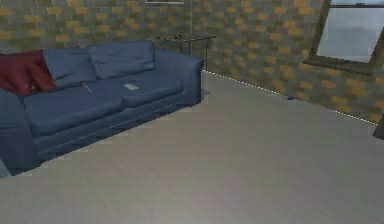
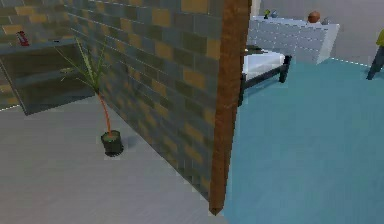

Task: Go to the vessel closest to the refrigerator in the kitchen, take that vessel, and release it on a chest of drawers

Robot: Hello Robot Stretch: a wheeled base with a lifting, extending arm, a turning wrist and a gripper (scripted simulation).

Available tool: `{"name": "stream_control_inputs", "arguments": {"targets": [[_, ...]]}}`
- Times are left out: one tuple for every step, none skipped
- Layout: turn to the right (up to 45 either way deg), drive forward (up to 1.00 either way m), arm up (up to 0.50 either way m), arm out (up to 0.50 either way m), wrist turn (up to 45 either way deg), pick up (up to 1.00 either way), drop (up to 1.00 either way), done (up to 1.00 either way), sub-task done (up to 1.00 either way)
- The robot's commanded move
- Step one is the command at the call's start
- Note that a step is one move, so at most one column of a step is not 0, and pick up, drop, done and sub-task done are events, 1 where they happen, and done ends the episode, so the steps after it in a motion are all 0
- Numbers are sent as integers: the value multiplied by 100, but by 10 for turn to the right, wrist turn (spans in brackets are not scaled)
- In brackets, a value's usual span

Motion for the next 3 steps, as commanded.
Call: {"name": "stream_control_inputs", "arguments": {"targets": [[270,0,0,0,0,0,0,0,0],[0,25,0,0,0,0,0,0,0],[-450,0,0,0,0,0,0,0,0]]}}
